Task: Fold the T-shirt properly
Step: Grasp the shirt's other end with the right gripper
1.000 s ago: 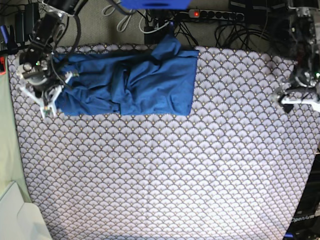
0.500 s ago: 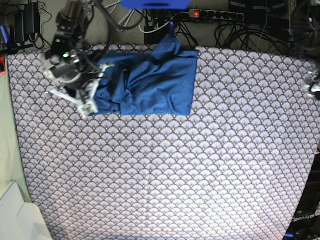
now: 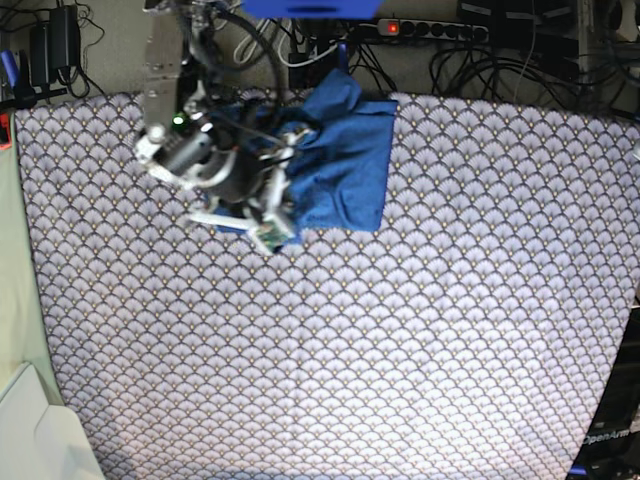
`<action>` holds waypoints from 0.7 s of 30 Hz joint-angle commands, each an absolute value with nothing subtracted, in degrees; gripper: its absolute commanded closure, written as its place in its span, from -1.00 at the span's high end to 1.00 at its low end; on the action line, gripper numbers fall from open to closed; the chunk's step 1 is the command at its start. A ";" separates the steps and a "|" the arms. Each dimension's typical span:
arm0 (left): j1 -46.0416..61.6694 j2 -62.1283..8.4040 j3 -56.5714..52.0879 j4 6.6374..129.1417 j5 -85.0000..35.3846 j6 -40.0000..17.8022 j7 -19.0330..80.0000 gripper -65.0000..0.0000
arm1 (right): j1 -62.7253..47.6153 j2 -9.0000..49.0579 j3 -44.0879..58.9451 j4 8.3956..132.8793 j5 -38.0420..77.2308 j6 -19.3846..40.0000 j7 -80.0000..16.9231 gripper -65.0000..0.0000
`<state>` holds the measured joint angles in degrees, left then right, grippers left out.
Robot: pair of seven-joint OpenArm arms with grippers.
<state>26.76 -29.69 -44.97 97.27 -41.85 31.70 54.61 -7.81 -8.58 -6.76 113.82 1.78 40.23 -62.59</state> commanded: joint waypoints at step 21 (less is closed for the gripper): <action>26.86 -30.81 -45.41 97.98 -41.80 31.96 54.11 0.75 | -3.65 -9.00 -20.18 99.12 7.60 40.00 -54.46 -1.00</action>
